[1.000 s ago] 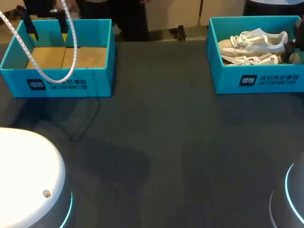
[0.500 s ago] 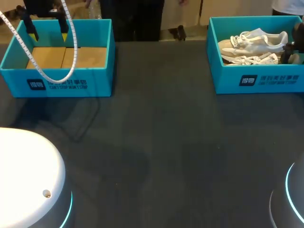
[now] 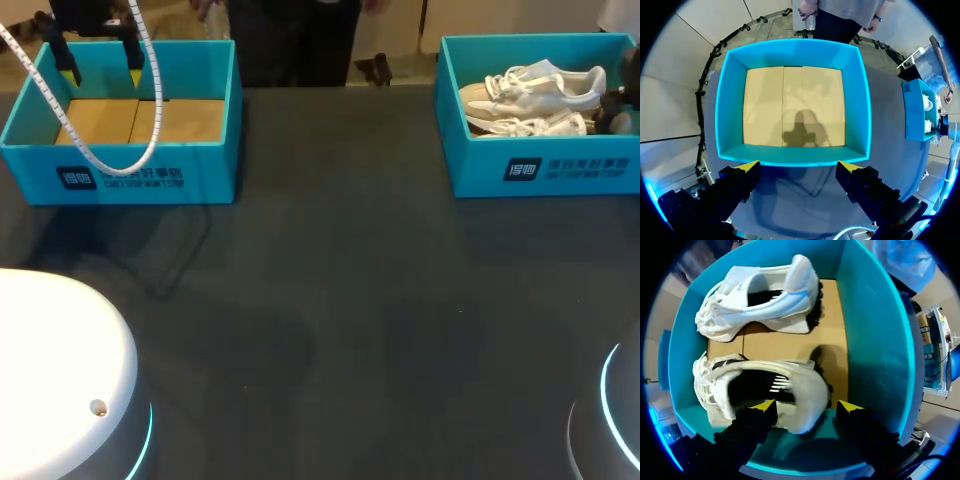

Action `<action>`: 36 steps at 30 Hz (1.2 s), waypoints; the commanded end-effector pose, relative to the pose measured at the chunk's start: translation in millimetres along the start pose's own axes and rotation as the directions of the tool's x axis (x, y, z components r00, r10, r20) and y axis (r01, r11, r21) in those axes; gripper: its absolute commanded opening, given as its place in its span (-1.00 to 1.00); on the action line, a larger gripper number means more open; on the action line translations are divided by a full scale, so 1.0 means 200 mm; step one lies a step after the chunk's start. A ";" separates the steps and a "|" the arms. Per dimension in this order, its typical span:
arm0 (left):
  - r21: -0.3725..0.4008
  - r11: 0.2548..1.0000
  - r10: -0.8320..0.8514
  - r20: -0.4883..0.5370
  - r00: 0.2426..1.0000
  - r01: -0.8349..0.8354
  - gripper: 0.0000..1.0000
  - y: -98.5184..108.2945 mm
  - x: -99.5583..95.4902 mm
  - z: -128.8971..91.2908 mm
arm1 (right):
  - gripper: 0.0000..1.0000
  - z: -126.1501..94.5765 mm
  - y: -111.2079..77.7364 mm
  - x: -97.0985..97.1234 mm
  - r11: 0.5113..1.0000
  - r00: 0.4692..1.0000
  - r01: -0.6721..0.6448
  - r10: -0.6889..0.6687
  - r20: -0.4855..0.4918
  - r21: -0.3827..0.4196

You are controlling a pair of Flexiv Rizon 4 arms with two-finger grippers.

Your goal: Take the shoe out of the shoebox, open the shoe tongue, remove and reinsert the insole, then place the shoe into the shoebox

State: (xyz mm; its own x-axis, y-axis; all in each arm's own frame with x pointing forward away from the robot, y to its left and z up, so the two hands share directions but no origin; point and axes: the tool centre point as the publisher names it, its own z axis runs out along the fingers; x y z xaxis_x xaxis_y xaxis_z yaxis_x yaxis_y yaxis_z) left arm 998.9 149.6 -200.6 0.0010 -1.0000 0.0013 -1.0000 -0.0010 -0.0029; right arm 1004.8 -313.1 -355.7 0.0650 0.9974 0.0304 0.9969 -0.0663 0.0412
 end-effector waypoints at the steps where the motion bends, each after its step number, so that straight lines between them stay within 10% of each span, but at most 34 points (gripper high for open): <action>1: -0.001 1.000 0.000 0.001 1.000 0.000 1.00 0.00 0.00 0.00 | 0.43 -0.01 0.00 -0.01 1.000 1.000 0.001 -0.001 -0.001 -0.001; 26: -0.001 1.000 0.000 0.001 1.000 0.000 1.00 0.00 0.00 0.00 | -0.10 0.06 0.08 -0.02 1.000 0.999 -0.001 0.000 0.037 0.027; 30: -0.001 1.000 0.000 0.001 1.000 0.000 1.00 0.00 0.00 0.00 | -1.00 0.05 0.09 -0.01 1.000 0.999 0.000 -0.001 0.037 0.029; 36: -0.001 1.000 0.000 0.001 1.000 0.000 1.00 0.00 0.00 0.00 | -1.00 0.04 0.08 -0.02 1.000 0.999 -0.009 0.008 0.040 0.024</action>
State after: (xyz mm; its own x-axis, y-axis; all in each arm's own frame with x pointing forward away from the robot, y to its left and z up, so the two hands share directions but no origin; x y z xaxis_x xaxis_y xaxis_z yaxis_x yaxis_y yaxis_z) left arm 998.9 149.4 -200.6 0.0010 -1.0000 0.0011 -1.0000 -0.0010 -0.0030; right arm 1019.5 -320.9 -364.2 0.0743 0.9972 -0.0111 0.9971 -0.0741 0.0174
